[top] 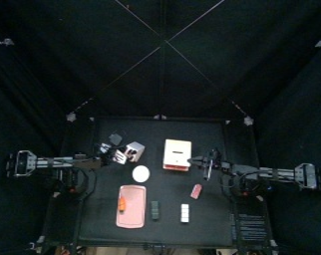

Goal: Grab cleaver with both hands

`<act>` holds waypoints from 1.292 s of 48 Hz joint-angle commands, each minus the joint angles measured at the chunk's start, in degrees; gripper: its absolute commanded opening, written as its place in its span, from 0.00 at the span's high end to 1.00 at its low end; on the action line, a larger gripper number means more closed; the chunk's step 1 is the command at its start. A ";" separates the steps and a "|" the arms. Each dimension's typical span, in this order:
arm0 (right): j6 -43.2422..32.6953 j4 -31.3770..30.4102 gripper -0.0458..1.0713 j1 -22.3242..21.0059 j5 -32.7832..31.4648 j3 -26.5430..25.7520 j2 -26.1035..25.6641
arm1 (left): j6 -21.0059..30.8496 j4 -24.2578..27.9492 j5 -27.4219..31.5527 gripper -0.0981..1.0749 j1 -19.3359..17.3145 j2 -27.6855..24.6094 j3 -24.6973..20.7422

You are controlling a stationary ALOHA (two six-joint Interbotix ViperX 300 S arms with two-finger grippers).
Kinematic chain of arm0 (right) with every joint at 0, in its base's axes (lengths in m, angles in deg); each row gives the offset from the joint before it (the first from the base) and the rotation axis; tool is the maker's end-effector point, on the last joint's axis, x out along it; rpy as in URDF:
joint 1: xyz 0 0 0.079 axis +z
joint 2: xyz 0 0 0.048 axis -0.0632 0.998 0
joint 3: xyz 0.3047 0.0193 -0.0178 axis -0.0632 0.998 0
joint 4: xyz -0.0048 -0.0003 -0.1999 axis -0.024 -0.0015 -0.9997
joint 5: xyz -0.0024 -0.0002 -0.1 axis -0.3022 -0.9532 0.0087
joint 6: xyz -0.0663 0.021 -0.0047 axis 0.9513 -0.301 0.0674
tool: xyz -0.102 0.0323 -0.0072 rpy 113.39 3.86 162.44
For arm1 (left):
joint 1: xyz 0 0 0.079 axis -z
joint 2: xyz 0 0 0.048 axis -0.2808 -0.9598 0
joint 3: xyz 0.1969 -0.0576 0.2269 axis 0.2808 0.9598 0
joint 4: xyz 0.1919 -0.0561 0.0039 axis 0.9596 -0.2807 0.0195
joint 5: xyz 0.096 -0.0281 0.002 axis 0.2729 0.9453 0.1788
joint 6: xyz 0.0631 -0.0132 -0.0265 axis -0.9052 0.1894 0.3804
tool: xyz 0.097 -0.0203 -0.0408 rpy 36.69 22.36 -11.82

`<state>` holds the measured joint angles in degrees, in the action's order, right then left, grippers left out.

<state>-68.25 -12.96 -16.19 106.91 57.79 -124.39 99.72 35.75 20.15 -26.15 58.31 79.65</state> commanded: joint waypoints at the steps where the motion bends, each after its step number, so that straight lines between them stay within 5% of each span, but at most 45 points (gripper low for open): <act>1: -0.09 -0.09 0.94 -0.09 0.44 -0.53 -0.09 | -0.09 0.35 -0.18 0.54 0.35 0.70 -2.02; 35: 0.00 -0.09 0.94 -0.09 0.44 -0.53 -0.09 | -2.11 0.18 8.70 0.54 8.00 12.74 -4.31; 62: 0.00 -0.09 0.94 0.18 0.53 -0.70 -0.09 | -12.57 0.00 12.57 0.54 16.79 20.48 -4.48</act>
<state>-68.25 -12.96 -16.11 106.91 57.79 -124.39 88.21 35.49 32.90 -11.03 78.35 76.75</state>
